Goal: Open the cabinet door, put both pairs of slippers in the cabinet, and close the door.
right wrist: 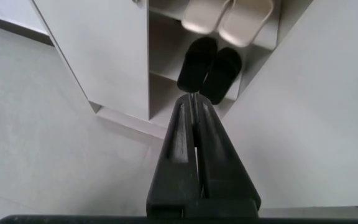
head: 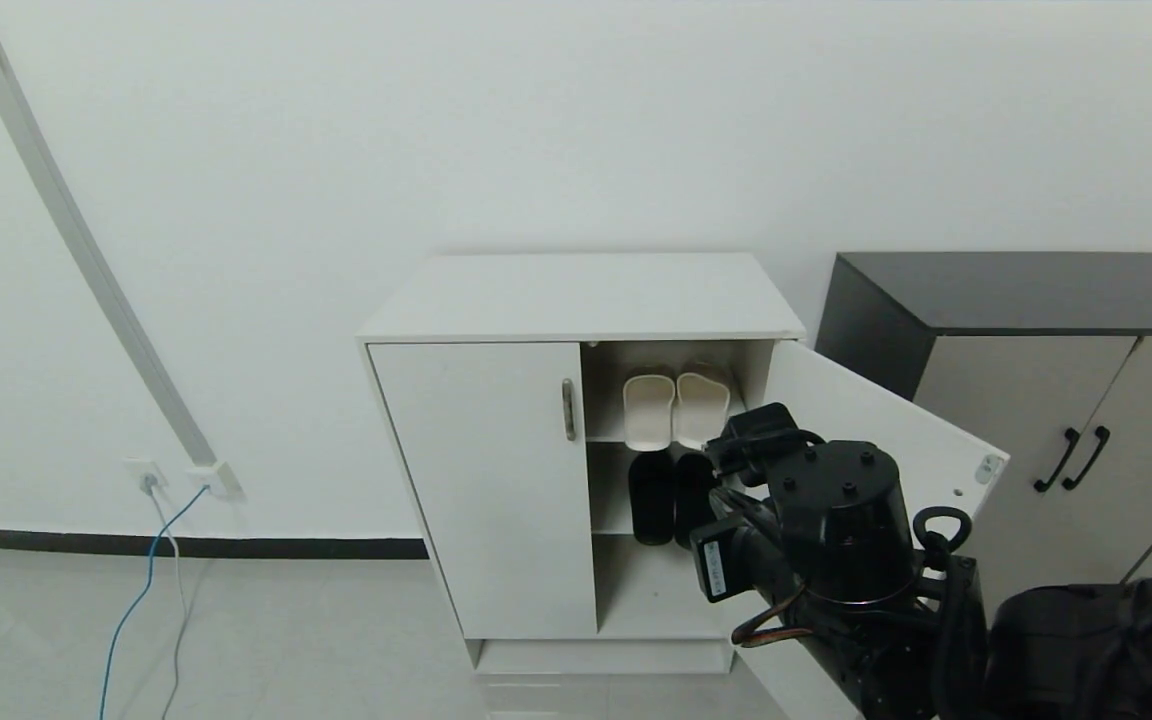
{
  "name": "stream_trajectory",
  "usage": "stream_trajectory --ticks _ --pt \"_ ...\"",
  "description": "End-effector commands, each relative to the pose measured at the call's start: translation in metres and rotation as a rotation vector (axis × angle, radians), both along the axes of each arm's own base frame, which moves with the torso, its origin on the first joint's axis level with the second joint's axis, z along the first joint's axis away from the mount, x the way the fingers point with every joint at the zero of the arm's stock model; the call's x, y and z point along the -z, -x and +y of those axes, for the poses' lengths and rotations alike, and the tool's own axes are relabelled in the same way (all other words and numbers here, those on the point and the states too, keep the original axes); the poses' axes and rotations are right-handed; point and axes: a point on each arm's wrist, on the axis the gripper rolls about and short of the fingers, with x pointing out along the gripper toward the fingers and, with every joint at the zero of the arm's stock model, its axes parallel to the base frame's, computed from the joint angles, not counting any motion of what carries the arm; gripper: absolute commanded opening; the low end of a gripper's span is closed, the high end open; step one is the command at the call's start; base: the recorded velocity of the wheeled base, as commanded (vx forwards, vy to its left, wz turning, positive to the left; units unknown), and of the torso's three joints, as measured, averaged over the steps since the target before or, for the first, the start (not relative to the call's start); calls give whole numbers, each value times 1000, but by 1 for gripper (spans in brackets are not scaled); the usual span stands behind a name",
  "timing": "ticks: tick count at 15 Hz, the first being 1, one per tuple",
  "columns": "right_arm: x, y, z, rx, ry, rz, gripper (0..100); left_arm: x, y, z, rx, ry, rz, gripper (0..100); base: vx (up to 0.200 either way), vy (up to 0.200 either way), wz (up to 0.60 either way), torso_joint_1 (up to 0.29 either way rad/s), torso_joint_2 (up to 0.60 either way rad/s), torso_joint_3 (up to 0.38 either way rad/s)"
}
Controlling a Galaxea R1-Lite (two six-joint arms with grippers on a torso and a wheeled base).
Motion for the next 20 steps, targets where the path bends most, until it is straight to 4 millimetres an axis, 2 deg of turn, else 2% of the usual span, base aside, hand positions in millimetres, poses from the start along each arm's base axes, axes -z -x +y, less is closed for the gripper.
stream_trajectory --ticks 1,12,20 --pt "0 0 0 0 -1 0 0 0 0 0 0 1 3 0 0 0 0 217 -535 -315" --pt "4 -1 -3 7 21 5 0 0 0 0 0 1 0 0 0 0 0 230 -535 -301" --pt "6 0 -4 2 38 7 0 0 0 0 0 1 3 0 0 0 0 10 -20 -12"
